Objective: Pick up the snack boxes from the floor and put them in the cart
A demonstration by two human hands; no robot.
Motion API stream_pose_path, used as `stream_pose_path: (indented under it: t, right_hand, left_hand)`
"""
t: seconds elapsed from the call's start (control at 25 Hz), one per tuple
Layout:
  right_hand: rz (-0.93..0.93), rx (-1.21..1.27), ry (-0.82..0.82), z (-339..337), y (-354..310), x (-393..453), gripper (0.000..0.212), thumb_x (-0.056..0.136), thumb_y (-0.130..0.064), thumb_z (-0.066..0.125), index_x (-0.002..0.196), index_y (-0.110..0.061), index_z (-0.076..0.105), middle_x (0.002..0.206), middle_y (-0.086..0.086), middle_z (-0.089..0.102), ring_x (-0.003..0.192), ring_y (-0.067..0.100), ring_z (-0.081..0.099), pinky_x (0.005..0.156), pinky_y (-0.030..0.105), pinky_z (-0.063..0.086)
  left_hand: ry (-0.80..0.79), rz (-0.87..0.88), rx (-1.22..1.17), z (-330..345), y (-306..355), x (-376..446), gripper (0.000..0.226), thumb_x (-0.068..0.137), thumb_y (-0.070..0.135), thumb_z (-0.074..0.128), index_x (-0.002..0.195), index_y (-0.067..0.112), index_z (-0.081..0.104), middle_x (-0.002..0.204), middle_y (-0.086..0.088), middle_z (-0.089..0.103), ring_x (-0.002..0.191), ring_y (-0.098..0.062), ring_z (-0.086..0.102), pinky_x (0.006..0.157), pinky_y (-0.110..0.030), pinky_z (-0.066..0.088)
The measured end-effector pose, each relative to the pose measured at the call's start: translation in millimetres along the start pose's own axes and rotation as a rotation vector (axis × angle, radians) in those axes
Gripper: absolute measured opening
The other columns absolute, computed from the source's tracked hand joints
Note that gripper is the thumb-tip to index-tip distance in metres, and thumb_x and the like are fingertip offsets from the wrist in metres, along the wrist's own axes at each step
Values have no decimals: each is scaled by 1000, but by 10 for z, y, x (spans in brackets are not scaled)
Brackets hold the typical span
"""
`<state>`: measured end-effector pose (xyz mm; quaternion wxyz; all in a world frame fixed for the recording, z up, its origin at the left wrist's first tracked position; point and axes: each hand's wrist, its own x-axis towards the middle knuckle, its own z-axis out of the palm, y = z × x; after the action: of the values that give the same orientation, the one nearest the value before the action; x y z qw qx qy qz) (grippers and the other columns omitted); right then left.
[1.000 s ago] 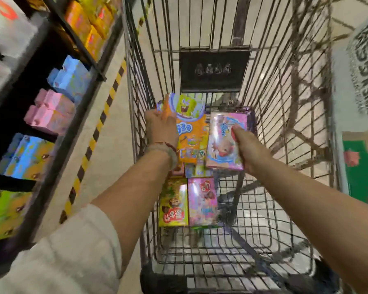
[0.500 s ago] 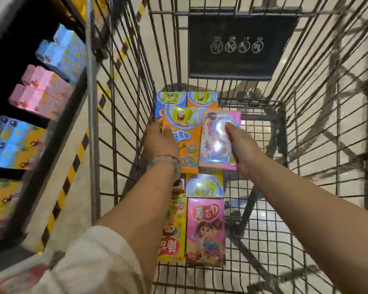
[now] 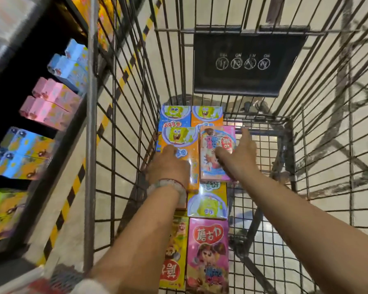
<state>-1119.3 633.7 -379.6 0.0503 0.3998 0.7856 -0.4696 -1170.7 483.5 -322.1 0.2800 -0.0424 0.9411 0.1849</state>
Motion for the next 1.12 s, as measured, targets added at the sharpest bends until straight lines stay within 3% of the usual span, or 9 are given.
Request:
stream_pose_path:
  t: [0.12,0.2,0.36,0.48,0.56,0.72,0.92,1.12]
  right_hand:
    - [-385,-270,261,0,-44,-299,52,75,-36,55,121,-11,55,117,17,51,109,35,48,92,40,39]
    - [-451,-395,326,117,38,-427,44,74,-39,49,106,-12,63,109,16,56,98,36,53,82,43,46]
    - [-492,-530,227,273,92,-498,42,76,-39,48,105,-14,64,110,14,59,101,31,47,82,44,48]
    - [-497,-554,134,259,37,-336,50,76,-38,43,113,-11,63,118,16,59,110,34,49,91,46,48]
    - [-496,-555,51,251,-29,-228,60,79,-42,36,124,-9,59,130,17,55,120,39,48,101,47,40]
    - [-512,-532,-81,213,-137,22,77,77,-50,22,143,-13,39,152,11,32,141,32,24,115,40,21]
    - [-557,-594,-125,195,-210,230,62,95,-40,42,149,-17,24,159,7,14,147,27,8,118,34,10]
    - [-533,-659,-203,201,-267,317,68,97,-46,41,152,-18,14,160,8,3,147,27,-3,118,35,5]
  left_hand:
    - [-193,-25,140,-44,58,-145,51,88,34,52,136,21,42,140,-14,35,127,-37,39,105,-44,36]
    - [-215,28,241,15,60,-314,56,89,38,49,140,22,33,147,-12,25,132,-36,29,108,-47,31]
    - [-171,33,236,181,47,-410,65,95,49,31,150,24,7,158,-4,-7,143,-32,3,114,-47,10]
    - [-82,16,182,247,106,-287,64,96,47,30,150,24,3,158,-2,-11,144,-29,-4,116,-42,4]
    - [-31,11,161,254,147,-149,61,97,41,32,150,26,5,158,0,-10,144,-27,-7,116,-41,1]
    - [16,5,145,196,243,182,57,97,33,31,149,29,9,158,2,-6,145,-26,-5,116,-42,2]
    - [97,69,216,141,272,400,54,96,34,32,148,34,15,158,4,5,142,-24,8,112,-42,14]
    - [55,90,235,125,263,469,56,97,33,29,148,35,8,158,4,-1,143,-25,1,113,-45,11]
